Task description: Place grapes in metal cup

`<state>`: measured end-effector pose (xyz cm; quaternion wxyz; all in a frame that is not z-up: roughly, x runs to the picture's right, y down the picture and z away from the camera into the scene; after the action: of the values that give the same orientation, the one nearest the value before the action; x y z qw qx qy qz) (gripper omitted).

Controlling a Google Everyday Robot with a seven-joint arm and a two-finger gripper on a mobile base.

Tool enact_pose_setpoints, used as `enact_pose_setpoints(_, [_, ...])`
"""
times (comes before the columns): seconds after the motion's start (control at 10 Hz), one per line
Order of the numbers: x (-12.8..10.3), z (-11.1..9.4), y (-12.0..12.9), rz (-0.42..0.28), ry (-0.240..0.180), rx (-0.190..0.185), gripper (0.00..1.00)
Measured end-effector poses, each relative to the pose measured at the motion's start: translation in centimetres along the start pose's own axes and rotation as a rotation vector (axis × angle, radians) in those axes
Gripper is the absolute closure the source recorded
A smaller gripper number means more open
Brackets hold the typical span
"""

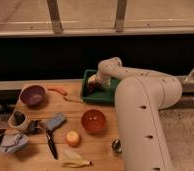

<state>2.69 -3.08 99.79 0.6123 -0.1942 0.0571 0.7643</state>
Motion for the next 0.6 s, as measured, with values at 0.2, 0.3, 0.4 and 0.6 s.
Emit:
enact_pose_setpoints(0.2, [0.5,1.1,0.8,-0.008,0.018,-0.013,0.2])
enact_pose_setpoints(0.3, [0.7,1.5,1.1,-0.004,0.026,-0.022,0.2])
enact_pose_setpoints(0.4, [0.9,2.0,0.8,0.02,0.035,-0.038,0.2])
enact_pose_setpoints(0.6, [1.2,2.6,-0.1,0.082,0.046,-0.066,0.2])
